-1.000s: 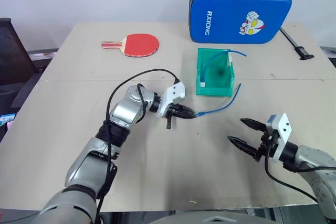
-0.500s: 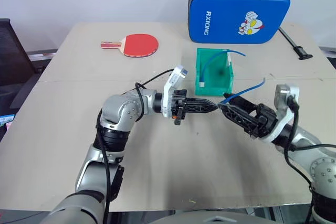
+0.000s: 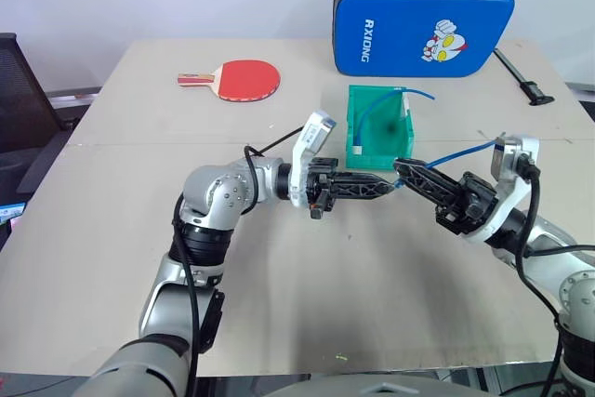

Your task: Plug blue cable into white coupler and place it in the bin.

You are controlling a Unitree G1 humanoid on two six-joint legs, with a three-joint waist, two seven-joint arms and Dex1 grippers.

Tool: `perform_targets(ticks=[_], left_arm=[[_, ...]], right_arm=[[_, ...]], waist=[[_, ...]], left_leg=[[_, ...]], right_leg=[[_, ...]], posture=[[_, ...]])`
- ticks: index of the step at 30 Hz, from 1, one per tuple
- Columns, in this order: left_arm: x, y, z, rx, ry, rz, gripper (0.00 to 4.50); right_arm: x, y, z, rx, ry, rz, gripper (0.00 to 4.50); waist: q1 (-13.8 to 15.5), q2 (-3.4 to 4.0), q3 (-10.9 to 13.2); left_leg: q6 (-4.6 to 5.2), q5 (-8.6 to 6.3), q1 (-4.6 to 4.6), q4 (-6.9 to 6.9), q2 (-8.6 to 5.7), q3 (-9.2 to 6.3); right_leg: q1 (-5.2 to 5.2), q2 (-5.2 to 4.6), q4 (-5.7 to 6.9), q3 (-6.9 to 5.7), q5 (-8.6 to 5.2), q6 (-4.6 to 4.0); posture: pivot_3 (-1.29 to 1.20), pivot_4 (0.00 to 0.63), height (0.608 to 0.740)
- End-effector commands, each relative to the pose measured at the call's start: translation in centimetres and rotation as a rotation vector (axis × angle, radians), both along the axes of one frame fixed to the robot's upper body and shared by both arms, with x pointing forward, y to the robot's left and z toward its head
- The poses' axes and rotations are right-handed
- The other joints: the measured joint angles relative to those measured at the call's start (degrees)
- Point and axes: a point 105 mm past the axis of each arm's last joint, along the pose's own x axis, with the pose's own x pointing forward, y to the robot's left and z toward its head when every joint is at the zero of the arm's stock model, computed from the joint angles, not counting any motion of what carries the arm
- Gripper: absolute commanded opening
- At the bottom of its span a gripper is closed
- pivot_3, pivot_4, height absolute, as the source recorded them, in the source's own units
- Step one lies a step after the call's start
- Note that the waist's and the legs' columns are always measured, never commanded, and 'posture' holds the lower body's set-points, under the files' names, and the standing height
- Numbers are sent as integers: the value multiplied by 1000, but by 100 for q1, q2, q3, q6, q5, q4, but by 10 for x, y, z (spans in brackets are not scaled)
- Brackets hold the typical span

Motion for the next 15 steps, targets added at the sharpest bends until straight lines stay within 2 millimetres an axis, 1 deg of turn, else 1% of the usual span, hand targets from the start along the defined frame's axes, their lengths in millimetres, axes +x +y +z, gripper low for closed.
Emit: perform_targets(ticks=[1,3,5,6,8,12,13,15], left_arm=[[-1,-1,14,-76,-65,2,0],[-4,-1,15,-89,-98,-10,0],[-2,-1,14,-76,-110,19,1029],[1,-2,13,-69,-113,43,1219],[0,-1,15,-60,-137,61,2089],[-4,8,22,-16,-236,114,2089],[-4,11,27,-3,-278,149,2089],[-6,24,53,-36,-343,231,2089]], right_arm=[[-10,10,8,10,-29,61,46],[-8,9,9,17,-30,55,46],[-6,7,12,26,-33,49,0],[-6,7,13,28,-34,46,0],[-3,4,13,26,-36,36,0],[3,-5,15,23,-47,-3,0],[7,-9,16,17,-55,-27,0],[18,-17,20,13,-83,-94,0]], waist=[[0,0,0],[0,0,0],[0,0,0],[1,0,0],[1,0,0],[0,0,0],[-2,0,0],[-11,0,2]], left_leg=[[0,0,0,0,0,1],[0,0,0,0,0,2],[0,0,0,0,0,3],[0,0,-1,0,0,2],[0,0,-1,0,0,1],[0,0,-2,-1,0,2],[0,0,-2,-2,0,2],[0,0,-2,-2,2,1]], right_leg=[[0,0,0,0,0,0],[0,0,0,0,0,0],[0,0,-1,1,0,0],[0,0,-2,1,0,0],[0,-1,-2,2,0,0],[0,-2,-4,3,0,0],[0,-2,-4,3,0,0],[-1,-2,-4,2,0,0]], posture=[[0,150,740],[0,150,740],[0,150,740],[0,150,740],[0,150,740],[0,150,740],[0,150,740],[0,150,740]])
